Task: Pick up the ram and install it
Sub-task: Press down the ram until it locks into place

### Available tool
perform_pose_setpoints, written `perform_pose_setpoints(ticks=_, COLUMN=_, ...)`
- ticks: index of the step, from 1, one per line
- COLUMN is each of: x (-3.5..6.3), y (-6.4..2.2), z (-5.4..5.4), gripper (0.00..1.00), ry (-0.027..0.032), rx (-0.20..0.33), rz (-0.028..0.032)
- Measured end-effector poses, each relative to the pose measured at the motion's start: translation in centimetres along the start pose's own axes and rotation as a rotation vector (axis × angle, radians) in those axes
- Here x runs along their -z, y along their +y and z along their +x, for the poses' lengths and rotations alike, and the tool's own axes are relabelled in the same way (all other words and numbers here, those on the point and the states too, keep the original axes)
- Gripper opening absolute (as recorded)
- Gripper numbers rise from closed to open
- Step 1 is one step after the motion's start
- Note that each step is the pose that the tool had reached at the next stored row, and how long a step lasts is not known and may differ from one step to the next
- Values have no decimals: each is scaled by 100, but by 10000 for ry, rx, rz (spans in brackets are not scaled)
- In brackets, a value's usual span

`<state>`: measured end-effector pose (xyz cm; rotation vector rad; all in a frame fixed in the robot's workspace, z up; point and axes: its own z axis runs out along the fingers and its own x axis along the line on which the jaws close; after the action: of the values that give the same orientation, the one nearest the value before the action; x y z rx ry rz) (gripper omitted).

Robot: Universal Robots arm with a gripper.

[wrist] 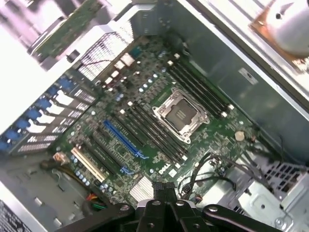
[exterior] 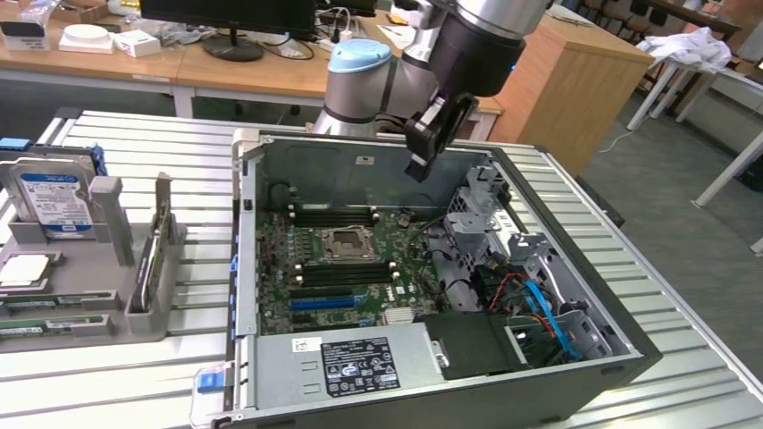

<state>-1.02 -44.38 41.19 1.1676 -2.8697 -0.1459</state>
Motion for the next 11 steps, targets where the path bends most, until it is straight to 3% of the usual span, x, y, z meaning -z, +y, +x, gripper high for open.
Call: perform_pose_setpoints(ticks=11, x=-63, y=-6, z=-1, gripper=10, ry=205, rx=1995, rz=6)
